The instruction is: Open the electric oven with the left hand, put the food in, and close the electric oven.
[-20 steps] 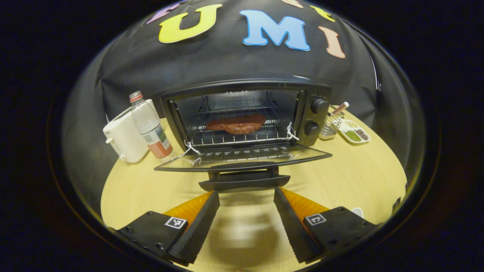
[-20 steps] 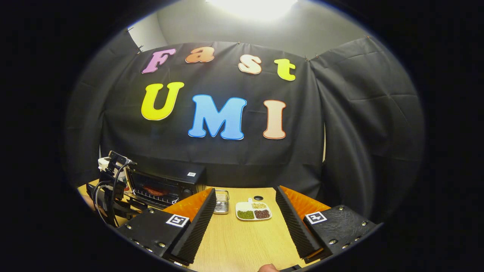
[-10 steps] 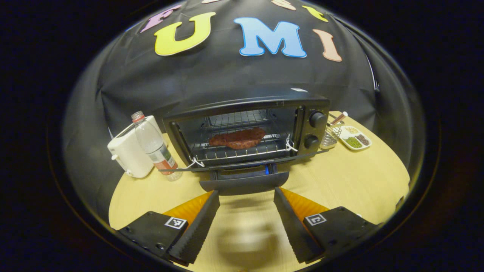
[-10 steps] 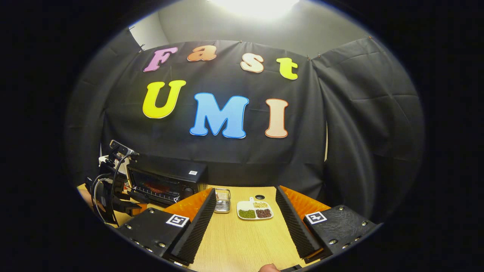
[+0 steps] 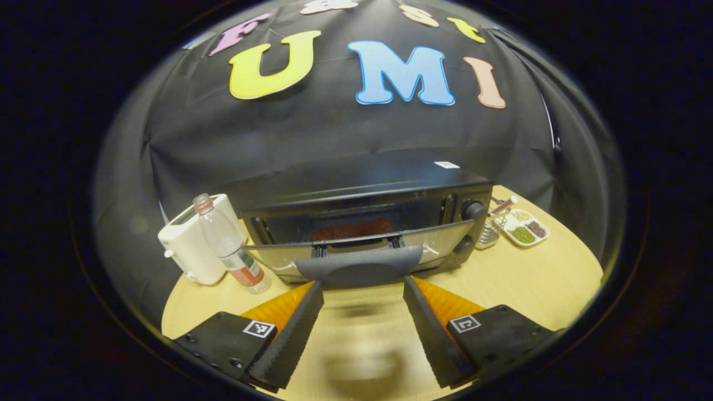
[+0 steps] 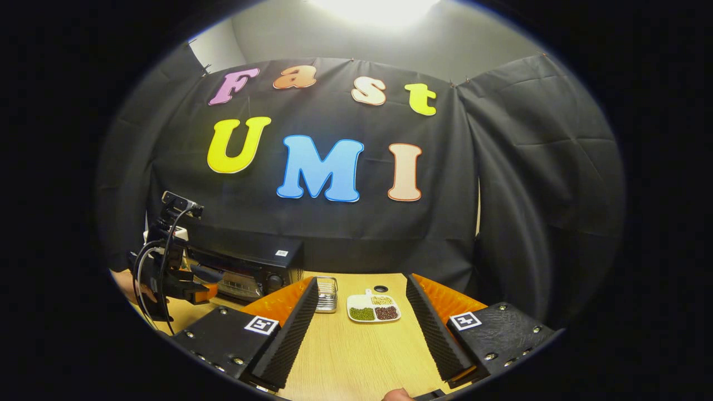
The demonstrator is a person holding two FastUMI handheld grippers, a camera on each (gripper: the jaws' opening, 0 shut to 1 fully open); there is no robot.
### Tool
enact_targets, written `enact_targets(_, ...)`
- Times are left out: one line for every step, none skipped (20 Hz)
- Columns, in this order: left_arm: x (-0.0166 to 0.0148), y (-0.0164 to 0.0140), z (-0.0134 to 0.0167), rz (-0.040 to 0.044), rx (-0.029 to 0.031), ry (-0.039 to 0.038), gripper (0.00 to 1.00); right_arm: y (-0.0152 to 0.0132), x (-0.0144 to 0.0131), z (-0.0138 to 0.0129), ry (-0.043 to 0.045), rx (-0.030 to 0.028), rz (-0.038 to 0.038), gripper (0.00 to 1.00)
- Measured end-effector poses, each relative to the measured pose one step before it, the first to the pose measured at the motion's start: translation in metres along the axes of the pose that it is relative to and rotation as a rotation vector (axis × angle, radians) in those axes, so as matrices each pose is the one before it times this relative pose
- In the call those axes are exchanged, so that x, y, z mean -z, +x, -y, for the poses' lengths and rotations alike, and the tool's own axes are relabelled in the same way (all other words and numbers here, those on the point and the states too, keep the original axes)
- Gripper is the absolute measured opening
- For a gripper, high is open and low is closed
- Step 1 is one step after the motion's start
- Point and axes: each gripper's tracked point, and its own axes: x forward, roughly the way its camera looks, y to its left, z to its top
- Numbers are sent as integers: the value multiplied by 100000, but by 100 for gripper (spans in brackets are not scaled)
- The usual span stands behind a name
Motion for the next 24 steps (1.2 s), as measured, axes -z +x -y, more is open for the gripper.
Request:
enact_targets(-461, 77, 52, 2064, -343, 188, 98, -68, -63, 108, 432, 265, 296, 96)
enact_targets(-728, -281, -59, 2419, -328, -362, 98, -48, -44, 44, 632, 47, 83, 96)
enact_targets(-823, -683, 161, 2780, -115, -1042, 98, -87, -50, 14, 851, -257, -36, 96)
enact_targets(-1072, -790, 87, 3251, 101, -1361, 98, -117, -124, 32, 941, -464, 83, 96)
enact_targets(-1125, -941, 36, 3258, -276, -1128, 98, -97, -223, 23, 1094, -902, 569, 96)
enact_targets(-1141, -1052, 27, 2940, -391, -775, 100, -116, -380, 41, 934, -1112, 730, 96)
enact_targets(-1019, -1306, 11, 2432, -808, -531, 98, -179, -442, 62, 799, -1283, 1101, 96)
enact_targets(-1130, -1354, 81, 2579, -674, -699, 98, -205, -627, 45, 572, -1556, 1527, 96)
enact_targets(-1212, -1290, 20, 3062, -745, -917, 98, -146, -483, 4, 337, -1444, 1335, 96)
enact_targets(-1174, -1656, -134, 2579, -1030, -670, 94, -180, -461, 8, 232, -1837, 1090, 96)
enact_targets(-1080, -1660, -262, 2356, -1583, -524, 97, -290, -264, -16, 130, -1953, 799, 96)
enact_targets(-1068, -1457, -219, 2420, -1585, -420, 100, -314, -240, 136, 178, -1562, 683, 96)
enact_targets(-918, -1483, -277, 1718, -1719, -276, 100, -277, -201, 158, 258, -1719, 511, 96)
enact_targets(-876, -1499, -353, 1880, -1752, -451, 97, -258, -120, 1, 580, -1746, -340, 96)
enact_targets(-847, -1536, -323, 1694, -2028, -447, 97, -320, 74, 15, 990, -1960, -477, 96)
enact_targets(-734, -1378, -623, 1342, -2096, -434, 97, -400, -160, -18, 1213, -2064, 136, 96)
enact_targets(-497, -1382, -439, 668, -1704, -633, 100, -362, -350, -203, 952, -1868, 220, 96)
enact_targets(-426, -1444, -380, 708, -966, -703, 100, -234, -198, 78, 286, -1071, 77, 96)
enact_targets(-529, -988, -477, 1197, -647, -170, 100, -218, -148, 85, -194, -94, 150, 96)
enact_targets(-579, -977, -654, 1066, -1061, 260, 97, -159, -346, 134, -614, 359, 365, 96)
enact_targets(-316, -1078, -658, 853, -565, 303, 97, -240, -426, -80, -338, 553, 904, 96)
enact_targets(-391, -907, -660, 750, -467, 195, 100, -219, -334, -291, -8, 202, 906, 96)
enact_targets(-68, -723, -493, 355, -510, -4, 100, -208, -419, -411, 404, 122, 732, 96)
enact_targets(-210, -660, -624, 551, 217, -194, 100, -266, -279, -521, 438, -124, 600, 96)
